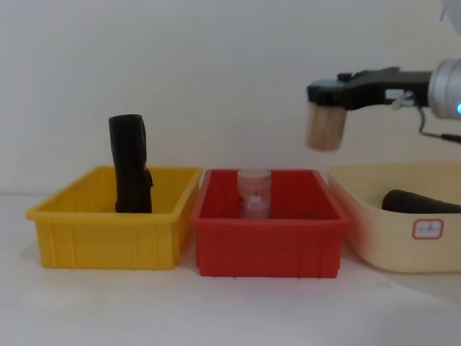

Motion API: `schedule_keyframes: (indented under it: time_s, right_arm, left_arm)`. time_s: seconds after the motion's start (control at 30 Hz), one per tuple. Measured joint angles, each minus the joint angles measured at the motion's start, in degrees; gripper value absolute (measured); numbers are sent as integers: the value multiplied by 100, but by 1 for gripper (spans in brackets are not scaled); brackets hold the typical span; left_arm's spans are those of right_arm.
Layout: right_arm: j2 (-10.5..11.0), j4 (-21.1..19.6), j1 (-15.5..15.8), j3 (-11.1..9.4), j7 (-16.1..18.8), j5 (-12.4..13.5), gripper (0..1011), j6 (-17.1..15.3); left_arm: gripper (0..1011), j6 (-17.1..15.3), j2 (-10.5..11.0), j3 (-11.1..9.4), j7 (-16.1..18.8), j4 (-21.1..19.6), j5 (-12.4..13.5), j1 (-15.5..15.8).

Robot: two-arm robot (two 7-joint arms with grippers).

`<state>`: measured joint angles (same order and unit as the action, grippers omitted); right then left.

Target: Pick up the garbage bag with the one hand and transfer it to the other hand.

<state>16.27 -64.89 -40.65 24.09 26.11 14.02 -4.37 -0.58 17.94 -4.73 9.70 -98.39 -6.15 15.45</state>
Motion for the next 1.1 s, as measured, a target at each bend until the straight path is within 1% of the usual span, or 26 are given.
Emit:
schedule_keyframes:
  time_s: [0.07, 0.2, 0.27, 0.4, 0.6, 0.73, 0.83, 0.87, 0.97, 1.0, 1.07, 1.1]
  right_arm:
    - [114, -190, 67, -119, -135, -36, 663, -2]
    - [230, -350, 144, -228, -277, -85, 664, -20]
    - [344, -461, 221, -330, -410, -140, 664, -64]
    - [491, -561, 330, -420, -533, -217, 664, -152]
    - [680, -641, 487, -452, -596, -352, 664, -314]
    - [772, -658, 586, -417, -565, -421, 668, -419]
    - [818, -663, 643, -382, -513, -452, 710, -467]
    - [856, -676, 713, -345, -452, -479, 765, -512]
    - [885, -703, 778, -314, -401, -504, 829, -550]
    - [894, -714, 799, -306, -390, -510, 883, -560]
    - [923, -752, 871, -286, -357, -531, 948, -591]
    - [929, -762, 889, -281, -348, -537, 960, -600]
  left_arm:
    - [1001, 0, 0, 0, 0, 0, 0, 0]
    - [1000, 0, 0, 0, 0, 0, 0, 0]
    - [1001, 0, 0, 0, 0, 0, 0, 0]
    - [1000, 0, 0, 0, 0, 0, 0, 0]
    - [1000, 0, 0, 0, 0, 0, 0, 0]
    - [1000, 0, 0, 0, 0, 0, 0, 0]
    - [1000, 0, 0, 0, 0, 0, 0, 0]
    - [1000, 0, 0, 0, 0, 0, 0, 0]
    - [1000, 0, 0, 0, 0, 0, 0, 0]
    - [1001, 0, 0, 0, 0, 0, 0, 0]
    - [1000, 0, 0, 0, 0, 0, 0, 0]
    - [1001, 0, 0, 0, 0, 0, 0, 0]
